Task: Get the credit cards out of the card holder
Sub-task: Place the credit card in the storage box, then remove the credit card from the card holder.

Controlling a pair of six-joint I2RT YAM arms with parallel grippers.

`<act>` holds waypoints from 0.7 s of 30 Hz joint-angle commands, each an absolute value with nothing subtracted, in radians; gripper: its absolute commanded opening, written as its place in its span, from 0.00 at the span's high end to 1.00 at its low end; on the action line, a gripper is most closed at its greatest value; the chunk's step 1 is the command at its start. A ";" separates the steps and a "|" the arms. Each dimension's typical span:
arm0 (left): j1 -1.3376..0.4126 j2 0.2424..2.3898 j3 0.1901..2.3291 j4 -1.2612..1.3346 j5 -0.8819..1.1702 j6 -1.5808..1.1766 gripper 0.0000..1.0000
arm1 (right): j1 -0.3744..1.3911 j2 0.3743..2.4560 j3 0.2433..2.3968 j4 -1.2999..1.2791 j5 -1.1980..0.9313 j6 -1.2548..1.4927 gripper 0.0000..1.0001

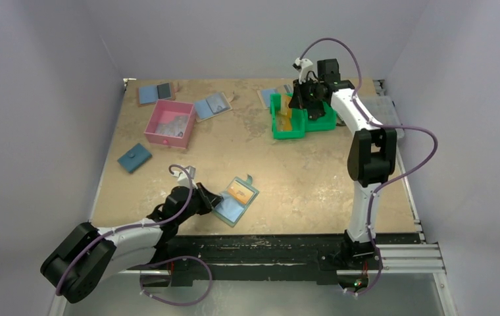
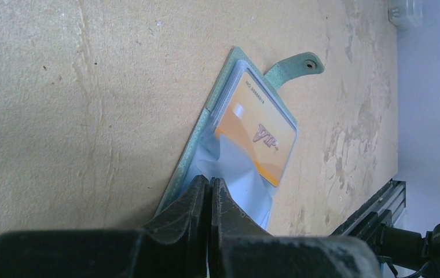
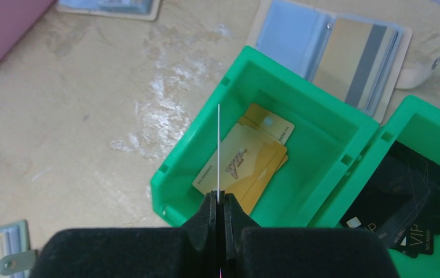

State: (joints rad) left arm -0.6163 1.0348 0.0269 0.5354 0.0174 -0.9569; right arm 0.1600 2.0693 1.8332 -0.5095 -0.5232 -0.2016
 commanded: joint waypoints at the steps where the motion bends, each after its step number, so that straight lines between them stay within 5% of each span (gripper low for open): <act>1: -0.614 1.040 0.062 0.557 0.042 -0.930 1.00 | 0.171 2.147 1.940 -0.571 -0.461 -0.217 0.93; 5: -0.613 1.043 0.069 0.558 0.049 -0.930 1.00 | 0.175 2.168 1.976 -0.547 -0.297 -0.205 0.60; 8: -0.612 1.056 0.077 0.560 0.057 -0.925 1.00 | 0.175 2.118 1.945 -0.504 -0.202 -0.223 0.46; 15: -0.613 1.123 0.115 0.575 0.090 -0.904 1.00 | 0.178 1.923 1.809 -0.443 -0.197 -0.272 0.44; 21: -0.615 1.194 0.167 0.584 0.146 -0.859 1.00 | 0.184 1.756 1.645 -0.482 -0.536 -0.366 0.45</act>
